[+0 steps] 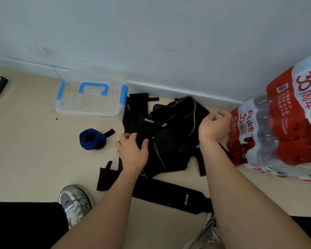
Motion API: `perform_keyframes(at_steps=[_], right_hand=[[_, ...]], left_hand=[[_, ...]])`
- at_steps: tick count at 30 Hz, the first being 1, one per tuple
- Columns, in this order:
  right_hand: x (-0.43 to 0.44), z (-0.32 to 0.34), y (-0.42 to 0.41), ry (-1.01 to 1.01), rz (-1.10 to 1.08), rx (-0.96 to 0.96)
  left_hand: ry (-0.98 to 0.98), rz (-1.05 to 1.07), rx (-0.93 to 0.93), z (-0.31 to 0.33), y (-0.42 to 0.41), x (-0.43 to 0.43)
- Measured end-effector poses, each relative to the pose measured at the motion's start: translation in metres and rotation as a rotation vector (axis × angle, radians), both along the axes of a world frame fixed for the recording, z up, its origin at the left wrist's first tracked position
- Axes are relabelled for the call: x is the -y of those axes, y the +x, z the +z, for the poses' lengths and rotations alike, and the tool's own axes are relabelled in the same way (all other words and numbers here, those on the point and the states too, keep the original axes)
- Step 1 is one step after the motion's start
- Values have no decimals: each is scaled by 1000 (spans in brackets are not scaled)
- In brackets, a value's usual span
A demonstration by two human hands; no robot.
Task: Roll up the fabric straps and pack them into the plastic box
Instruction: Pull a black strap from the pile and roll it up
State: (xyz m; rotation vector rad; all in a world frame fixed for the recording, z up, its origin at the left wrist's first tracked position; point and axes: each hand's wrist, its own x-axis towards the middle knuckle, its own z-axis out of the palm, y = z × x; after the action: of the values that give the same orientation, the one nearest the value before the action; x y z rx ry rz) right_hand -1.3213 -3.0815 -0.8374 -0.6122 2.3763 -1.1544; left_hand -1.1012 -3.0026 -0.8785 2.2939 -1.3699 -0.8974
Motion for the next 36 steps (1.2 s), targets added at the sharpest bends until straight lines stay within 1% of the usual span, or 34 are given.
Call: perform_keyframes(at_steps=[2,3,4,5,6,7,8,9,10,12,14,15,17,19,21,23,25,27,28,30,31,32,34,36], right_hand=[[-9,-3,4,205,184,-283],[-17,-4,10,240,301,-435],[-25,-5,18,206,450,-532],[-32,-8,26,131,615,-520],[-37,-8,34,78,762,-396],[-43,-8,42,81,877,-220],[-48,-8,48,113,970,-93],[-52,-7,53,150,1056,-40],[-53,-7,57,203,1131,-39],[-55,-6,60,319,1210,-78],[-55,-7,56,452,1174,-211],[-56,-7,54,530,1141,-273],[-65,-8,48,689,1112,-333],[-78,-11,42,839,1124,-332],[-88,-13,41,907,1101,-295],[-93,-13,44,824,1050,-269],[-93,-9,51,600,995,-226],[-86,-1,59,336,966,-161],[-82,3,63,238,968,-133],[-72,12,68,128,995,-68],[-68,16,69,96,1013,-46],[-65,18,68,69,1025,-42],[-62,17,65,39,1027,-74],[-59,14,63,78,1043,-107]], left_hand=[[-104,-7,-69,11,-2,6],[-168,4,-148,19,-3,11],[-213,17,-224,29,-5,16],[-244,20,-275,41,-6,23],[-263,13,-304,53,-7,31],[-267,2,-337,65,-8,39],[-263,-2,-396,78,-9,46],[-259,2,-475,93,-10,52],[-257,14,-565,108,-10,58],[-263,50,-739,142,-9,65],[-314,67,-854,174,-8,70],[-349,59,-874,188,-7,71],[-420,22,-856,212,-5,70],[-458,-43,-827,228,-1,68],[-440,-55,-860,236,7,66],[-329,3,-975,233,19,65],[-186,23,-1065,217,32,58],[-92,-2,-1110,195,42,46],[-39,-25,-1132,183,46,40],[83,-55,-1146,162,55,26],[150,-61,-1118,152,60,22],[204,-77,-1053,146,65,19],[263,-164,-818,139,75,16],[307,-304,-591,143,78,15]])
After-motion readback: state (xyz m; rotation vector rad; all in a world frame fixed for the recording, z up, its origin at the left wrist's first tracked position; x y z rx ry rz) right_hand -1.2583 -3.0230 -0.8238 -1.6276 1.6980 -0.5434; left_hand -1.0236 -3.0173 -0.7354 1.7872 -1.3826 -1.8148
